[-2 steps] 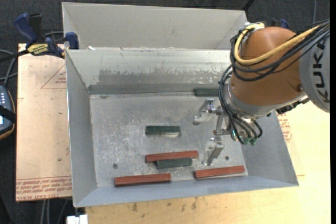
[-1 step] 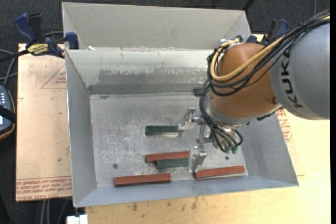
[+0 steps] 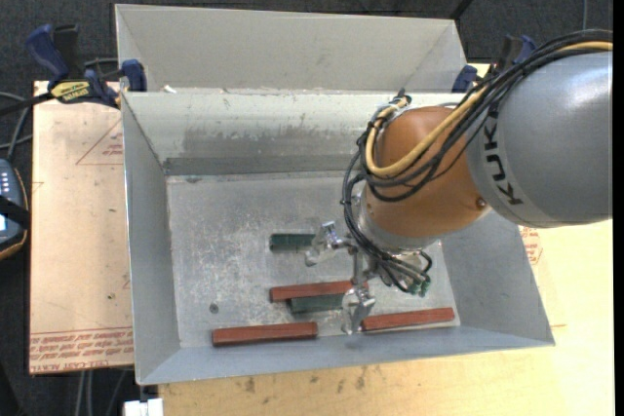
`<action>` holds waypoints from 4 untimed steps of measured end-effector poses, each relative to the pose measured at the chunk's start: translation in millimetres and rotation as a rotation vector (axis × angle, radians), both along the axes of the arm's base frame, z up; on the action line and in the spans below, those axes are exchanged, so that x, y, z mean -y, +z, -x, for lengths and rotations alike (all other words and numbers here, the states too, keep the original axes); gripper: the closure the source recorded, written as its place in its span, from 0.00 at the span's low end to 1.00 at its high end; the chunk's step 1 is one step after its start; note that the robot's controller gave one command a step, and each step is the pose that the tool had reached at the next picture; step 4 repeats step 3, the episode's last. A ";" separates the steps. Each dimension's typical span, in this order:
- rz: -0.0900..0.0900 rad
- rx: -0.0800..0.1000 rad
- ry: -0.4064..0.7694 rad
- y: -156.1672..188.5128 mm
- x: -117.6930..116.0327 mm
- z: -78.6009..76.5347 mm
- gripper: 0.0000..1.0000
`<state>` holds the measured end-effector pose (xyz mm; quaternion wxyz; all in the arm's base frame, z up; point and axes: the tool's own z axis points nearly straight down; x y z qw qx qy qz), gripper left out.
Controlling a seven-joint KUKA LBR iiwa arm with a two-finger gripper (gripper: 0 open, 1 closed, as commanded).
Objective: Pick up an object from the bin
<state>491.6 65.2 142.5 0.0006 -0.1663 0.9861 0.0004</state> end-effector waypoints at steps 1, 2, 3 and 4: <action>-0.007 0.021 -0.052 -64.5 0.4 -41.8 1.00; -0.007 0.021 -0.052 -64.5 0.4 -41.8 1.00; -0.001 0.009 -0.053 103.5 8.0 -71.1 1.00; -0.001 0.009 -0.053 103.5 8.0 -71.1 1.00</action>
Offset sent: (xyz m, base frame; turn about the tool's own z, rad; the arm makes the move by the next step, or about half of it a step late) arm 0.0000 0.0000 0.0000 0.0000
